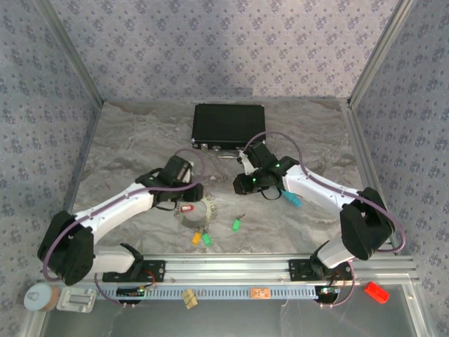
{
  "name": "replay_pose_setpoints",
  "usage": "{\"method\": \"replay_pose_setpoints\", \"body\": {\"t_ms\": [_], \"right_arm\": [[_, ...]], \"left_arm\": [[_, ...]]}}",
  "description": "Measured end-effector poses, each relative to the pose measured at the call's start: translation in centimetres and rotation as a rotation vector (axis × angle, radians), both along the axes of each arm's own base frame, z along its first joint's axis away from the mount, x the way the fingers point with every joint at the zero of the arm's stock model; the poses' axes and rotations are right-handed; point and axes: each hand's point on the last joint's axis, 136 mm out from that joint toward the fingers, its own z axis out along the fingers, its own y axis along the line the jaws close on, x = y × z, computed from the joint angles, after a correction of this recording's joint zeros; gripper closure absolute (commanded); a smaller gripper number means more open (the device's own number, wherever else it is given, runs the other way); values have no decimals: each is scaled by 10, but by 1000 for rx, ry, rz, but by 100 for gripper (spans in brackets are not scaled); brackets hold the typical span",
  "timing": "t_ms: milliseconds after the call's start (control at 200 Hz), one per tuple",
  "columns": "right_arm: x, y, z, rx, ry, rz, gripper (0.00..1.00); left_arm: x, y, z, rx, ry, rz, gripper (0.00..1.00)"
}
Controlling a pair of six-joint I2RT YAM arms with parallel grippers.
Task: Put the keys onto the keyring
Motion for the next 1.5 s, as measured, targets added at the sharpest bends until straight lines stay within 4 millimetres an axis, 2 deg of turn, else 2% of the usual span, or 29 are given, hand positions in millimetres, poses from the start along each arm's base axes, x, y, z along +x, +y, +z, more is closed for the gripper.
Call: {"method": "replay_pose_setpoints", "body": {"t_ms": [70, 140, 210, 325, 425, 565, 735, 850, 1119, 1294, 1499], "right_arm": [[3, -3, 0, -2, -6, -3, 73], [6, -8, -2, -5, -9, -7, 73], [9, -12, -3, -5, -9, -13, 73], [14, -16, -2, -4, -21, -13, 73], [11, -13, -3, 5, -15, 3, 72], [-13, 7, -11, 36, 15, 72, 69], [-56, 41, -22, 44, 62, 183, 69], [-63, 51, -24, 51, 68, 198, 69], [-62, 51, -30, 38, 73, 186, 69], [-61, 51, -30, 36, 72, 185, 69], [-61, 51, -30, 36, 72, 185, 69]], "left_arm": [[-13, -13, -6, 10, 25, -92, 49], [-16, -16, -8, 25, 31, -141, 48], [-10, -18, -5, 34, 21, -157, 48], [11, -16, 1, 26, 7, -123, 48], [20, -8, -4, 31, 28, -69, 47], [27, 7, -8, 21, 55, 46, 47], [33, 47, -17, 13, 83, 250, 53], [34, 58, -19, 11, 103, 319, 61], [38, 57, -30, 39, 154, 339, 74], [40, 52, -39, 44, 190, 333, 77], [41, 47, -39, 23, 207, 346, 76]]}}
